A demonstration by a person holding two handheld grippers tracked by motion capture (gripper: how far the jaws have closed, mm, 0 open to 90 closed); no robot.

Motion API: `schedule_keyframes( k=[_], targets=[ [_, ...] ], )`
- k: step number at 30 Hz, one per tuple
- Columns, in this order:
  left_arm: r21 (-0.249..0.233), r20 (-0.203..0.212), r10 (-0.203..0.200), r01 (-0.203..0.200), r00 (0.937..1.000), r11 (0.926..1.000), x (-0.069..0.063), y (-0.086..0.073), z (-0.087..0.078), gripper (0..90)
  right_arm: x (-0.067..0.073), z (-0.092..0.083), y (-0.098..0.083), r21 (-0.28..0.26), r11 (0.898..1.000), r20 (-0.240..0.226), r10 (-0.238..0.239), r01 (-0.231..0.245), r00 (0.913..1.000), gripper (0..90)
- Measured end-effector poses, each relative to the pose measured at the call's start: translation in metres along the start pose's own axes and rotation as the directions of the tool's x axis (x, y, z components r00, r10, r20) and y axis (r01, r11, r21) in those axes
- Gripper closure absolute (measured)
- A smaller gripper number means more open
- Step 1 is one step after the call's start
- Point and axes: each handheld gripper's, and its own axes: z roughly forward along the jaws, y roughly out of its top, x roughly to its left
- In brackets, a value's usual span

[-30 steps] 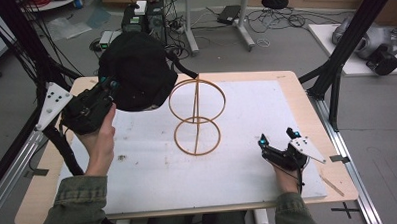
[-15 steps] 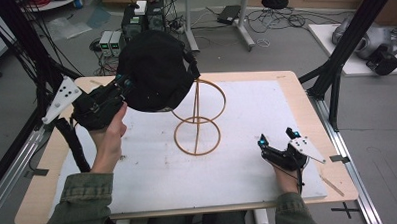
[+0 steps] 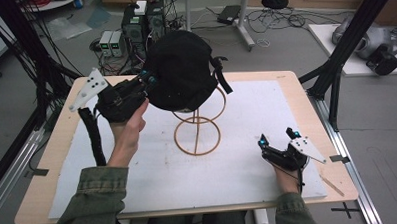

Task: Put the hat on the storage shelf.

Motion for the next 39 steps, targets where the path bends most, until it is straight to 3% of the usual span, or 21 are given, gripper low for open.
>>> schedule_keyframes(
  k=[5,11,21,23,33,39],
  targets=[
    [0.014,0.017,-0.015,0.015,0.9997,0.9998,0.000,-0.009,0.015,84.4,0.000,-0.001,0.000,-0.003,1.000,0.004,-0.004,0.004,1.0000,3.6],
    [0.048,0.017,-0.007,0.006,0.9998,0.9988,0.000,-0.017,0.027,84.4,0.000,-0.001,0.000,0.003,1.000,0.004,-0.008,0.008,1.0000,3.6],
    [0.121,-0.025,-0.004,0.007,0.9997,0.9927,0.001,-0.022,0.036,84.4,-0.001,0.000,0.000,0.003,1.000,0.002,-0.013,0.013,0.9999,3.6],
    [0.125,-0.031,-0.020,0.024,0.9993,0.9918,0.002,-0.023,0.037,84.4,-0.001,0.000,0.000,0.002,1.000,0.003,-0.014,0.014,0.9999,3.6],
    [0.189,-0.055,-0.033,0.043,0.9979,0.9810,0.005,-0.025,0.040,84.0,-0.001,0.000,-0.001,0.003,1.000,-0.002,-0.019,0.019,0.9998,3.6],
    [0.256,-0.070,-0.019,0.037,0.9974,0.9659,0.004,-0.026,0.043,83.8,0.000,0.000,-0.001,0.007,1.000,-0.001,-0.016,0.016,0.9999,3.6]
  ],
)
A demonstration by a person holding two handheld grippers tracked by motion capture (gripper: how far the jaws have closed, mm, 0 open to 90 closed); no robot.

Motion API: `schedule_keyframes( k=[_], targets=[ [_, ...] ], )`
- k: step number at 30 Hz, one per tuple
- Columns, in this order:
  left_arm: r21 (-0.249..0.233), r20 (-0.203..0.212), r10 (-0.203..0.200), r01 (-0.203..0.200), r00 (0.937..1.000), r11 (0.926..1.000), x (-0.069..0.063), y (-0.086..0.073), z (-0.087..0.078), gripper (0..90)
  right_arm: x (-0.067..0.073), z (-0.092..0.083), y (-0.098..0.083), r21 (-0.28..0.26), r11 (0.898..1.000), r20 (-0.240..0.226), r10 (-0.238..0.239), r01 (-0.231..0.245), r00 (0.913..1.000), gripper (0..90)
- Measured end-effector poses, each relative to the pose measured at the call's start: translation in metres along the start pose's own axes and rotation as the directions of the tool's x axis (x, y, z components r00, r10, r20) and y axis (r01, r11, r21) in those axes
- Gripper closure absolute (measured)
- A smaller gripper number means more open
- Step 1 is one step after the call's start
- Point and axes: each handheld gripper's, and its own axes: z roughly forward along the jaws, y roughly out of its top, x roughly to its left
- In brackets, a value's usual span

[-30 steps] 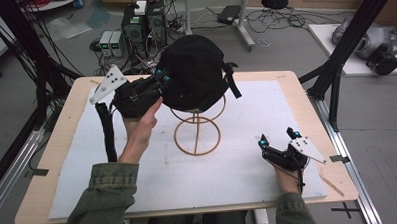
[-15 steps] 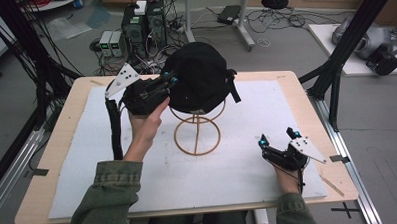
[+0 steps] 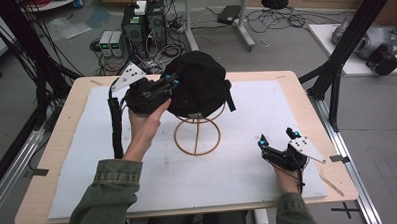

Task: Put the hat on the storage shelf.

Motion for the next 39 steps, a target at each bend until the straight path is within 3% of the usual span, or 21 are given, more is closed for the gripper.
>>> schedule_keyframes(
  k=[8,11,17,27,34,39],
  targets=[
    [0.022,0.016,0.011,-0.011,0.9998,0.9997,-0.005,-0.001,0.007,83.9,0.000,0.000,0.000,0.002,1.000,0.000,0.003,-0.003,1.0000,3.6],
    [0.041,0.013,0.024,-0.024,0.9996,0.9989,-0.006,-0.002,0.008,83.7,0.000,0.000,0.000,0.002,1.000,-0.001,0.000,0.000,1.0000,3.6],
    [0.054,-0.012,0.016,-0.015,0.9998,0.9984,-0.006,-0.003,0.009,81.5,0.000,0.000,0.000,0.001,1.000,-0.001,0.000,0.000,1.0000,3.6],
    [0.073,-0.057,-0.056,0.060,0.9968,0.9955,0.004,-0.020,0.008,69.2,0.000,0.000,0.000,0.000,1.000,0.000,-0.005,0.005,1.0000,3.6],
    [0.060,-0.058,-0.085,0.088,0.9947,0.9942,0.007,-0.025,0.007,65.4,0.000,0.001,0.000,0.004,1.000,-0.002,-0.005,0.005,1.0000,3.6],
    [0.058,-0.060,-0.089,0.092,0.9943,0.9941,0.006,-0.025,0.008,48.8,0.000,0.000,0.000,0.004,1.000,-0.002,-0.007,0.007,1.0000,3.6]
  ],
)
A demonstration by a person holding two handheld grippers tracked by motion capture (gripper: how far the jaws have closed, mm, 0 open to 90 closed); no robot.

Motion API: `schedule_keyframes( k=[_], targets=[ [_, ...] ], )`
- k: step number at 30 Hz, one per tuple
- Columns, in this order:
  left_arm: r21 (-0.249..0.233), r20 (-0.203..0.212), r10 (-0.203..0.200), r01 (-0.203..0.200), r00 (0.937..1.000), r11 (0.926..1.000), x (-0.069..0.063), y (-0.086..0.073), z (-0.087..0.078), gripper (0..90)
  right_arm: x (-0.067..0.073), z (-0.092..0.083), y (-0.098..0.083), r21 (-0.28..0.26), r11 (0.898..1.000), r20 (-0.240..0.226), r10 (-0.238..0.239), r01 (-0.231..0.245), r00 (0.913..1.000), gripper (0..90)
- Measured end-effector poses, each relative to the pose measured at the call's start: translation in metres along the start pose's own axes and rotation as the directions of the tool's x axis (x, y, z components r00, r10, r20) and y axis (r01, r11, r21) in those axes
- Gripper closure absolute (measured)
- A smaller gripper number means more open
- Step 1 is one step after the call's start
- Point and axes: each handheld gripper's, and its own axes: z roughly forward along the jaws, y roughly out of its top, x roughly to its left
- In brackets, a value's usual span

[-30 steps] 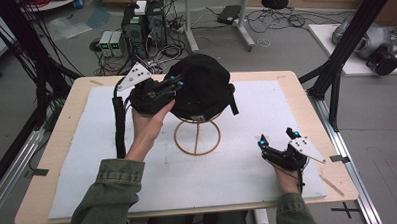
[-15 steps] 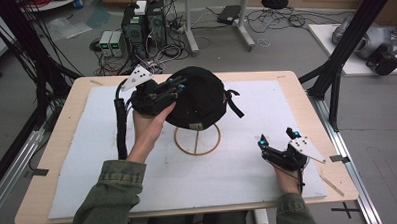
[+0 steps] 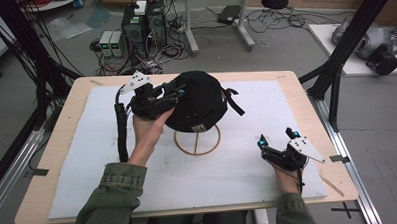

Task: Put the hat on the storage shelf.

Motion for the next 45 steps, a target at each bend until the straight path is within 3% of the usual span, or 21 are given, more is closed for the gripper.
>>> schedule_keyframes(
  k=[2,10,13,17,23,28,38,43,45],
  targets=[
    [-0.007,0.009,0.007,-0.007,0.9999,1.0000,0.000,0.000,-0.001,44.9,0.000,0.000,0.000,0.000,1.000,0.001,0.003,-0.003,1.0000,3.6],
    [0.000,-0.029,0.030,-0.030,0.9991,0.9996,0.000,-0.001,-0.004,25.1,-0.001,0.000,0.000,-0.004,1.000,0.003,0.002,-0.002,1.0000,3.6],
    [0.012,-0.029,0.061,-0.061,0.9977,0.9981,-0.001,-0.004,-0.010,24.9,0.000,0.000,0.000,-0.003,1.000,0.002,0.005,-0.005,1.0000,3.6],
    [0.018,-0.064,0.096,-0.096,0.9933,0.9953,-0.001,-0.008,-0.021,23.1,0.000,0.000,0.001,-0.004,1.000,0.002,0.000,0.000,1.0000,3.6],
    [-0.024,-0.128,0.084,-0.088,0.9882,0.9959,0.007,-0.014,-0.042,22.9,0.000,0.000,0.002,-0.007,1.000,0.004,0.001,-0.001,1.0000,3.6],
    [-0.051,-0.180,0.071,-0.081,0.9812,0.9954,0.018,-0.019,-0.061,22.6,0.001,0.000,0.002,-0.005,1.000,0.001,0.004,-0.004,1.0000,3.6],
    [-0.054,-0.258,0.071,-0.088,0.9636,0.9947,0.037,-0.034,-0.093,20.6,-0.001,-0.001,0.002,-0.013,1.000,0.014,0.004,-0.003,0.9999,3.6],
    [-0.064,-0.308,0.059,-0.083,0.9497,0.9945,0.046,-0.041,-0.106,20.0,0.000,-0.001,0.002,-0.010,1.000,0.011,0.006,-0.006,0.9999,3.6],
    [-0.067,-0.317,0.048,-0.073,0.9472,0.9950,0.049,-0.044,-0.111,19.9,0.000,-0.001,0.002,-0.010,1.000,0.012,0.000,0.000,0.9999,3.5]
  ],
)
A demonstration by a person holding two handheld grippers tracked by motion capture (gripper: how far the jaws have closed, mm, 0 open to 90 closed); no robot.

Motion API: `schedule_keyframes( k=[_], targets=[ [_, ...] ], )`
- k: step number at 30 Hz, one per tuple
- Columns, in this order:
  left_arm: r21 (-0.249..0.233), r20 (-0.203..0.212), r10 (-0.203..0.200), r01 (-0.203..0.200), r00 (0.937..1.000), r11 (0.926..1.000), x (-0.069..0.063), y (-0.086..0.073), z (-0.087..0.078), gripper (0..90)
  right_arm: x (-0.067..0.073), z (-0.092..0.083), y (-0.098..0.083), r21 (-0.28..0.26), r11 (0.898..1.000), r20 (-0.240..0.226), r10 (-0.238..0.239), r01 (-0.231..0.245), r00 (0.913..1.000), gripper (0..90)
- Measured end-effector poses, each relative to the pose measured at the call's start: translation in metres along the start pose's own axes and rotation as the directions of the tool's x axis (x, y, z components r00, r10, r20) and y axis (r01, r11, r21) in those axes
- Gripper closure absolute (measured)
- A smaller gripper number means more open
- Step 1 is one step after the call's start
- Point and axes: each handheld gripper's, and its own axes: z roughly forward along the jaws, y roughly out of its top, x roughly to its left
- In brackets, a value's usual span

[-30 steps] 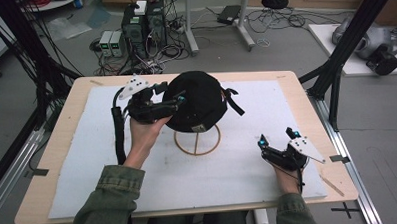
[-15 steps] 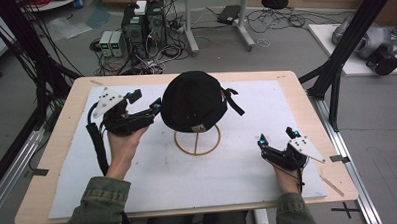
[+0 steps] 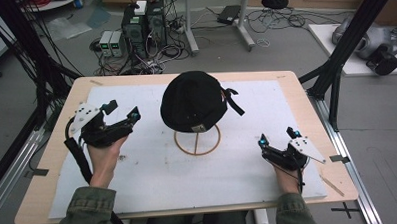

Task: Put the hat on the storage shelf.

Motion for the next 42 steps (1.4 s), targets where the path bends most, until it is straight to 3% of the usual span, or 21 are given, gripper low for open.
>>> schedule_keyframes(
  k=[2,5,8,11,15,19,22,23,25,27,29,32,34,37,40,42],
  targets=[
    [-0.001,-0.006,-0.016,0.016,0.9999,0.9999,0.004,-0.004,-0.004,19.4,0.000,0.000,0.000,0.000,1.000,0.000,-0.001,0.001,1.0000,3.6],
    [0.005,-0.046,0.003,-0.002,0.9989,1.0000,0.010,-0.013,-0.010,19.1,0.000,0.001,0.000,0.005,1.000,0.001,-0.003,0.003,1.0000,3.6],
    [0.010,-0.075,-0.015,0.016,0.9970,0.9998,0.018,-0.021,-0.016,19.0,0.001,0.000,-0.001,0.006,1.000,-0.001,-0.002,0.002,1.0000,3.6],
    [-0.014,-0.094,-0.022,0.021,0.9953,0.9997,0.022,-0.025,-0.022,18.7,0.000,0.001,-0.001,0.006,1.000,-0.001,-0.007,0.007,1.0000,3.5],
    [-0.025,-0.152,0.010,-0.014,0.9883,0.9996,0.026,-0.032,-0.028,18.7,0.001,0.000,-0.001,0.006,1.000,0.005,-0.002,0.002,1.0000,3.6],
    [-0.014,-0.204,0.009,-0.012,0.9789,0.9998,0.032,-0.040,-0.036,18.8,0.001,0.000,-0.001,0.006,1.000,0.008,-0.003,0.003,1.0000,3.5],
    [-0.049,-0.271,0.006,-0.020,0.9625,0.9986,0.036,-0.048,-0.044,19.0,0.002,0.000,-0.001,0.005,1.000,0.012,-0.006,0.006,0.9999,3.6],
    [-0.062,-0.299,-0.003,-0.016,0.9544,0.9979,0.037,-0.051,-0.046,19.0,0.002,0.001,-0.002,0.006,1.000,0.012,-0.011,0.011,0.9999,3.6],
    [-0.087,-0.358,-0.031,-0.001,0.9334,0.9962,0.040,-0.056,-0.053,19.1,0.004,0.001,-0.003,0.010,1.000,0.005,-0.022,0.022,0.9997,3.6],
    [-0.110,-0.397,-0.053,0.010,0.9165,0.9939,0.042,-0.061,-0.058,19.1,0.006,0.001,-0.003,0.004,0.999,0.003,-0.032,0.032,0.9995,3.6],
    [-0.123,-0.447,-0.048,-0.009,0.8932,0.9924,0.044,-0.066,-0.064,19.1,0.006,0.000,-0.003,-0.001,1.000,0.001,-0.028,0.028,0.9996,3.6],
    [-0.113,-0.493,-0.039,-0.020,0.8691,0.9934,0.049,-0.074,-0.070,18.7,0.005,0.000,-0.003,-0.011,1.000,0.009,-0.030,0.030,0.9995,3.6],
    [-0.094,-0.506,-0.032,-0.018,0.8621,0.9955,0.052,-0.082,-0.071,18.4,0.004,-0.001,-0.003,-0.009,1.000,0.021,-0.023,0.023,0.9995,3.6],
    [-0.016,-0.514,0.064,-0.084,0.8552,0.9963,0.052,-0.093,-0.070,18.3,0.001,-0.002,-0.004,-0.009,1.000,0.032,-0.023,0.023,0.9992,3.6],
    [0.004,-0.506,0.086,-0.098,0.8584,0.9952,0.054,-0.101,-0.072,18.5,0.001,-0.002,-0.005,-0.013,1.000,0.036,-0.027,0.027,0.9990,3.6],
    [-0.001,-0.504,0.075,-0.087,0.8608,0.9962,0.055,-0.101,-0.074,18.5,0.002,-0.002,-0.005,-0.007,1.000,0.035,-0.026,0.026,0.9990,3.6]
  ],
)
